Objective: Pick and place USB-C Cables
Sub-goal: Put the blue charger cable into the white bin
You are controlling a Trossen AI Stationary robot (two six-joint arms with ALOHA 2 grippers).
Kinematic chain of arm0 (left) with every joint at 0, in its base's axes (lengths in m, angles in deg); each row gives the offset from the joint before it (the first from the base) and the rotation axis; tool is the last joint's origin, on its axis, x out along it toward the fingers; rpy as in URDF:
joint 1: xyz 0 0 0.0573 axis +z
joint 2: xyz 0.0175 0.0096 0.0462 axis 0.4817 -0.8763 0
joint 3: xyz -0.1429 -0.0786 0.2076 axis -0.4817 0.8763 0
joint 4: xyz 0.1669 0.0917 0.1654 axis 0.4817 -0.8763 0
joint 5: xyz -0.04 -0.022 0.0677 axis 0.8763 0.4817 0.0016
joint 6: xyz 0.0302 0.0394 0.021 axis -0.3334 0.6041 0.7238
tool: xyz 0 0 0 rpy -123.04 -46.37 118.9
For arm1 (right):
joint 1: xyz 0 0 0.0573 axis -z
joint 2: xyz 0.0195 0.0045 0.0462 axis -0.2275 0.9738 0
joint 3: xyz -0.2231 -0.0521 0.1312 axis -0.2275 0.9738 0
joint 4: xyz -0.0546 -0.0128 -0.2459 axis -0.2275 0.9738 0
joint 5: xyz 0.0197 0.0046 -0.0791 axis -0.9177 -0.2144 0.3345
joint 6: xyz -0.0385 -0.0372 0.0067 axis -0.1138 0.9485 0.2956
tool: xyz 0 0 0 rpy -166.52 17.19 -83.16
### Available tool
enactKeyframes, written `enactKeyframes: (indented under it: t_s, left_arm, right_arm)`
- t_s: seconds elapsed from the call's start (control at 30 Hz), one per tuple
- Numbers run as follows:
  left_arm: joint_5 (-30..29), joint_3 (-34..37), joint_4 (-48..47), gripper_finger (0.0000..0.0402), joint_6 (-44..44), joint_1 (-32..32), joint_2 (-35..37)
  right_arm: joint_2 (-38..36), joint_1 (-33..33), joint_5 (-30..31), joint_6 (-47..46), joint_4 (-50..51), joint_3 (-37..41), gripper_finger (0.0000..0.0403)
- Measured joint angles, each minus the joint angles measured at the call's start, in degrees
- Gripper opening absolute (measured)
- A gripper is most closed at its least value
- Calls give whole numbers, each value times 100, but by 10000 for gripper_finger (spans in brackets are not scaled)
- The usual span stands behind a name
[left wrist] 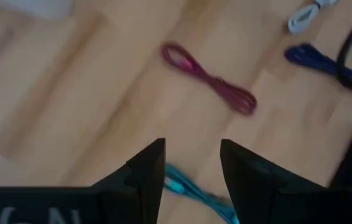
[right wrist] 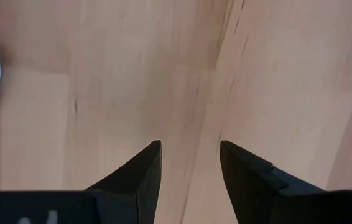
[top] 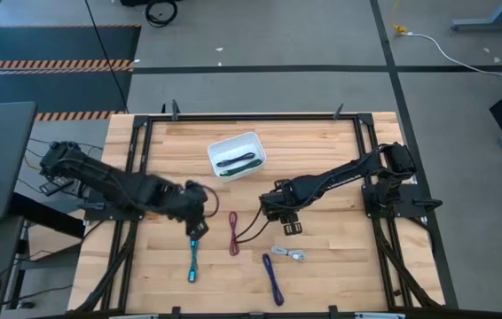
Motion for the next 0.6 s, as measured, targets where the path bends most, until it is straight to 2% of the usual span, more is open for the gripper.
enactKeyframes:
  t_s: [0.3,0.6]
  left_arm:
    - [-52,2,-57,163,-2040,-1021,-192]
    - [71,4,-62,163,-3574,-1617,-1122]
  right_arm:
    - [0,147,-2,578,-401,0,169]
    - [0,225,-20,1063,-847,0,169]
